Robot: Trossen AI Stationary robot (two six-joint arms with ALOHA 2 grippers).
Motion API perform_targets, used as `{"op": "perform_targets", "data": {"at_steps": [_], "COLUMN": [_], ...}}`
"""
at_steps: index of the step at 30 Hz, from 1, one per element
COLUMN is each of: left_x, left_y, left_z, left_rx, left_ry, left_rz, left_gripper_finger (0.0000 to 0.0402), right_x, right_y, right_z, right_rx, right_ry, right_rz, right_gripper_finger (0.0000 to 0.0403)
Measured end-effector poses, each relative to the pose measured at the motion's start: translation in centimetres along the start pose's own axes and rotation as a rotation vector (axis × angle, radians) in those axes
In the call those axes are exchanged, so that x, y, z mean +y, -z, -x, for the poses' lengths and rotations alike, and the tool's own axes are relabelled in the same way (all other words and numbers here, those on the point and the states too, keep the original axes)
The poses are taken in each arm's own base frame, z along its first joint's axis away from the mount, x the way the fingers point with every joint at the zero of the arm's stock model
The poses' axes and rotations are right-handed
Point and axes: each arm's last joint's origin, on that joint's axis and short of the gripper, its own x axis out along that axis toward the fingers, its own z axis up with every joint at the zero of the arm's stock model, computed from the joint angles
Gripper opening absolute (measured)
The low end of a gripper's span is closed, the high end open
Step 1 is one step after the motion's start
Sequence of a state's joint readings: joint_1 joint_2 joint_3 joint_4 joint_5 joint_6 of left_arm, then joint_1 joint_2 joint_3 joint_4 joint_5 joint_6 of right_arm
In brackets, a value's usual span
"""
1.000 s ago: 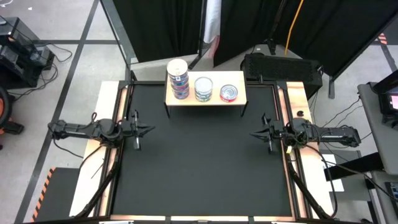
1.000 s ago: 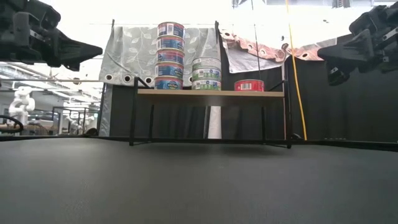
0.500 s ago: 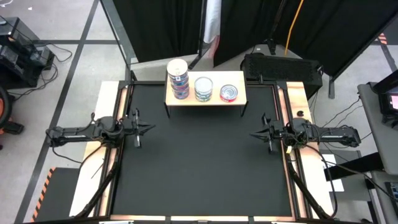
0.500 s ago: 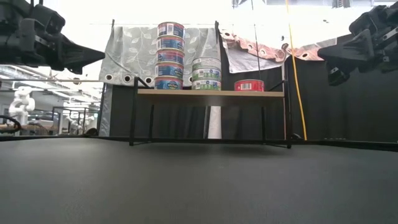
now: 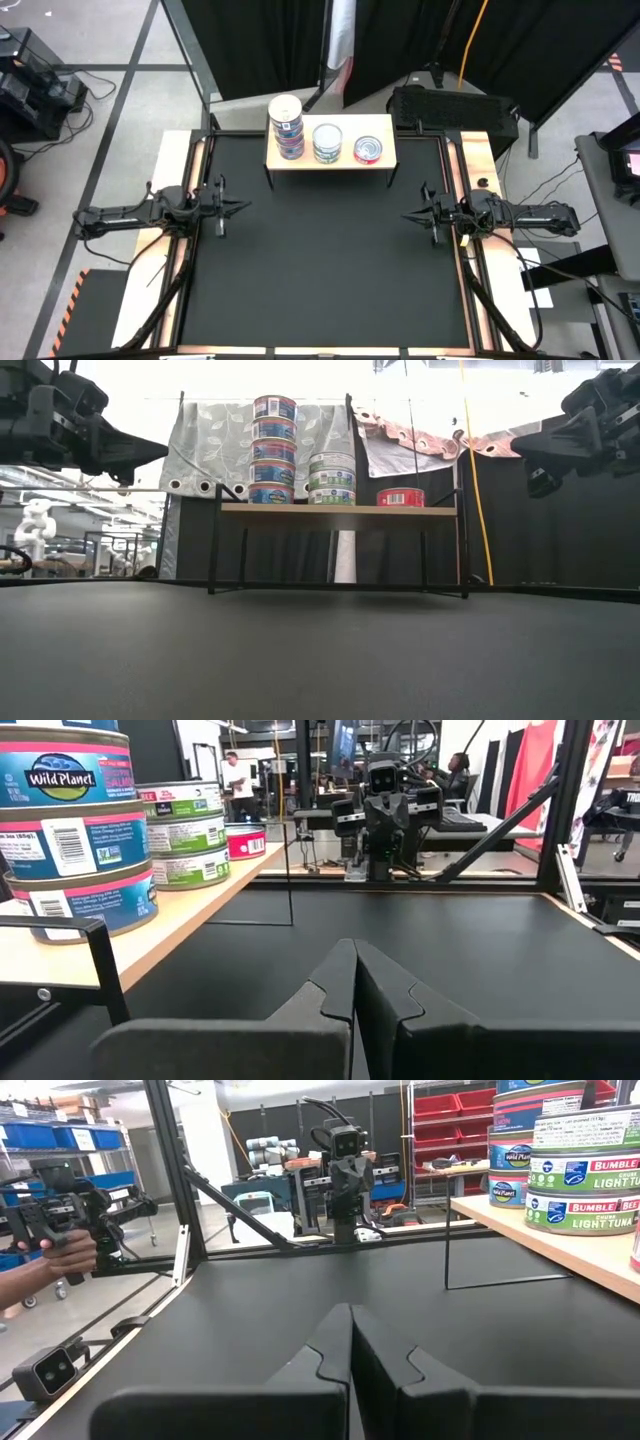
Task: Stack canned seafood by type on shelf
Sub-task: Return to Home Position
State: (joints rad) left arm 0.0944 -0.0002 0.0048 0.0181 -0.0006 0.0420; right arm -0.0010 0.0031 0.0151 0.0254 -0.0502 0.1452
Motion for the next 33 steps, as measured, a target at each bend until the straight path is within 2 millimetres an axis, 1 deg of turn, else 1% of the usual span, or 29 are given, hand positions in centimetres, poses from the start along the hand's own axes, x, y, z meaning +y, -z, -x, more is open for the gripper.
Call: {"op": "perform_targets", "data": {"at_steps": [6, 10, 33], "left_x": [-0.01, -0.11, -0.11], "left_y": [0.0, 0.04, 0.03], "left_z": [0.0, 0.0, 0.0], "left_rx": [0.0, 0.003, 0.002], "left_ry": [0.003, 0.038, 0.038], "left_rz": [0.004, 0.008, 0.01], "left_gripper_finger": [0.0005, 0.0005, 0.0005], "right_x": [0.0, 0.0, 0.0], "right_y": [0.01, 0.01, 0.01], "right_z": [0.0, 0.0, 0.0], "right_rx": [0.0, 0.001, 0.0], "right_ry": [0.0, 0.0, 0.0], "right_rz": [0.0, 0.0, 0.0], "right_gripper_finger": [0.0, 0.0, 0.0]}}
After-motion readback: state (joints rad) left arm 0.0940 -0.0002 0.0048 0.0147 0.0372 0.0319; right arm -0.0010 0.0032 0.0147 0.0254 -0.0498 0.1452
